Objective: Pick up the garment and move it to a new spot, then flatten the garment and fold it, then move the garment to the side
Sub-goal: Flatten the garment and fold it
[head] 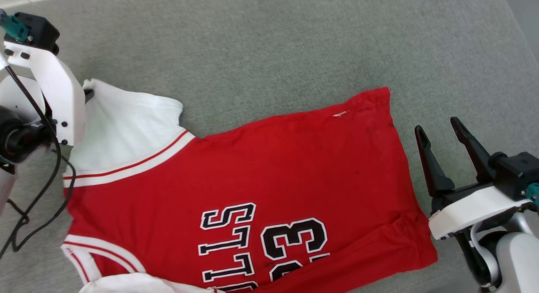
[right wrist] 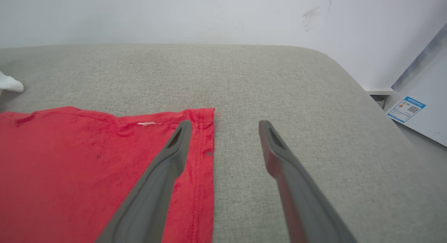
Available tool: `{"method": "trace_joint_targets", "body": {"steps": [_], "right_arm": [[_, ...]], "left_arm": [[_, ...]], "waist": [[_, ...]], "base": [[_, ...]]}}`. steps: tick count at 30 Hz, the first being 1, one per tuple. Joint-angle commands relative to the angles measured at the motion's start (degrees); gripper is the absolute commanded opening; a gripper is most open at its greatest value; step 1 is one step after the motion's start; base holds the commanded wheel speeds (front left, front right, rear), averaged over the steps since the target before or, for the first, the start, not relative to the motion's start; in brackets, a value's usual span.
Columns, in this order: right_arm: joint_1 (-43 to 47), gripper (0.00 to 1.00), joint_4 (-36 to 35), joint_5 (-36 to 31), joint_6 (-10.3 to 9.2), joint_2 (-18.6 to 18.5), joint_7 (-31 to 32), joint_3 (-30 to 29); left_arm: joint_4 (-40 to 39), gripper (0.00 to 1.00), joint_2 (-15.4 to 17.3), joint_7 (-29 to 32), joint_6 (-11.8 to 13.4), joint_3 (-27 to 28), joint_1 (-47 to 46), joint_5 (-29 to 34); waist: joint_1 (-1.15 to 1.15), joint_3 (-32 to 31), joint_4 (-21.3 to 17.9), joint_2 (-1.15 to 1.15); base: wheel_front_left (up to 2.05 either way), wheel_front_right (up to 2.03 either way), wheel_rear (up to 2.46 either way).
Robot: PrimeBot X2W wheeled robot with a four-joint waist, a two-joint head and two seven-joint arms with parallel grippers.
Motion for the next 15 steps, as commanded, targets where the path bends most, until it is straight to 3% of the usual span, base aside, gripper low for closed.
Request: {"method": "trace_joint_targets", "body": {"steps": [1,10,15], "right_arm": [[-0.32,1.0,-0.32,0.02,-0.02,-1.16,1.16,0.14],[-0.61,1.0,-1.27,4.27,-0.02,-10.81,20.65,0.72],[-3.96,1.0,-0.71,6.33,-0.02,-17.52,33.91,1.78]], "left_arm": [[-0.52,0.0,-0.44,-1.86,-0.22,0.5,0.62,0.23],[-9.45,0.0,-2.64,-12.27,-1.93,-0.02,3.79,2.1],[-17.68,0.0,-2.09,-15.46,-0.97,-1.09,7.11,4.48]], "waist": [[-0.01,-2.45,2.06,0.0],[-0.01,-8.73,9.59,0.0],[-0.01,-9.47,13.76,0.0]], "base": [[0.0,0.0,0.0],[0.0,0.0,0.0],[0.0,0.0,0.0]]}}
